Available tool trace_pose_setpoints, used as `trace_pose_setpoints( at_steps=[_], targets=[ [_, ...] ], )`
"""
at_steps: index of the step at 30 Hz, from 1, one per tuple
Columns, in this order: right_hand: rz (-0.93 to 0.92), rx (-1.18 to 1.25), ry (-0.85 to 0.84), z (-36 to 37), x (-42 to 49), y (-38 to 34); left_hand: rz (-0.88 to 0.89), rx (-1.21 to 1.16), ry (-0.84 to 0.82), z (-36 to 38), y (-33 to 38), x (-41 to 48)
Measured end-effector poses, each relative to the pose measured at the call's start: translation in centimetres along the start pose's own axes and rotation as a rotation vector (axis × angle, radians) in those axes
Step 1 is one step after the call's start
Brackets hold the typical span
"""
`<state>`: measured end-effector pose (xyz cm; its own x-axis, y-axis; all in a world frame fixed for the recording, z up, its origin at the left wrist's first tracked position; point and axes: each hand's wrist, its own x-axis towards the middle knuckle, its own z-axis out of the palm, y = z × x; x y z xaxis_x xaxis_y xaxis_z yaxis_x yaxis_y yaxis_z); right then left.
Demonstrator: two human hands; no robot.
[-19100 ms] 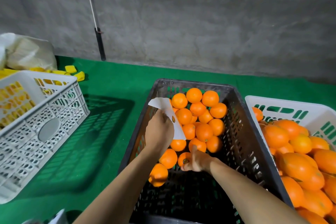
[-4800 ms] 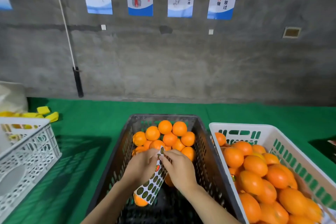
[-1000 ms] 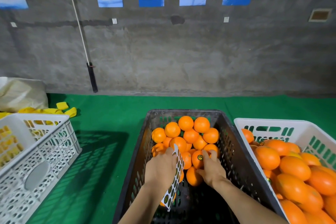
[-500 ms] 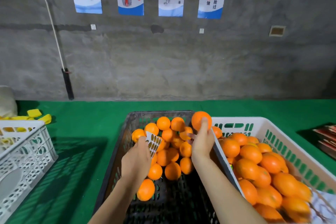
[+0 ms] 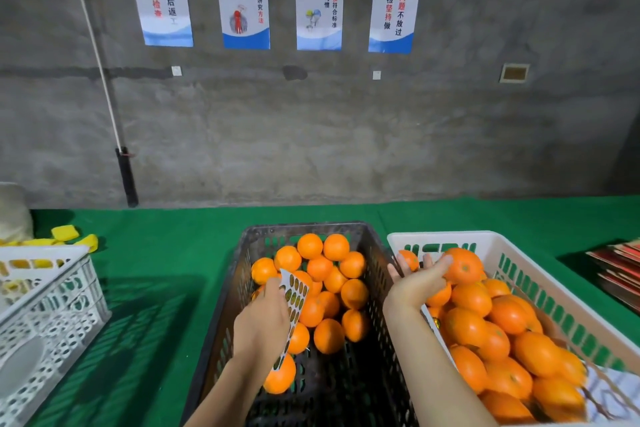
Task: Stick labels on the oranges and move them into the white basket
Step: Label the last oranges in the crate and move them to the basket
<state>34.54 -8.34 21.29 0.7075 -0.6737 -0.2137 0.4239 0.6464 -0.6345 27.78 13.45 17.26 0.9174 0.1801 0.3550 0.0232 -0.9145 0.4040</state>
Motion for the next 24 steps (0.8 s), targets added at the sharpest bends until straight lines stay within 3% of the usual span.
trace_pose_setpoints(
  at_steps=[3,6,10,12,14,24],
  targets=[
    [-0.099,-0.232,-0.101,-0.2,0.0,0.8,-0.069,-0.171,0.01,0.3,0.4,0.1],
    [-0.266,-0.682,-0.287,-0.9,-0.5,2.3,-0.341,-0.724,0.013,-0.2,1.0,0.8],
    [-0.673,-1.263,-0.856,-2.2,-2.9,5.0,-0.548,-1.058,-0.149,-0.6,0.6,1.2],
    [-0.75,-1.336,-1.079,-2.6,-4.1,5.9,-0.556,-1.144,-0.216,-0.4,0.4,1.3],
    [-0.753,-1.358,-1.183,-2.7,-4.8,6.6,-0.519,-1.2,-0.246,-0.1,0.1,1.5],
    [-0.692,-1.291,-1.222,-3.0,-4.5,6.5,-0.356,-1.189,-0.419,0.5,0.1,1.8]
  ],
)
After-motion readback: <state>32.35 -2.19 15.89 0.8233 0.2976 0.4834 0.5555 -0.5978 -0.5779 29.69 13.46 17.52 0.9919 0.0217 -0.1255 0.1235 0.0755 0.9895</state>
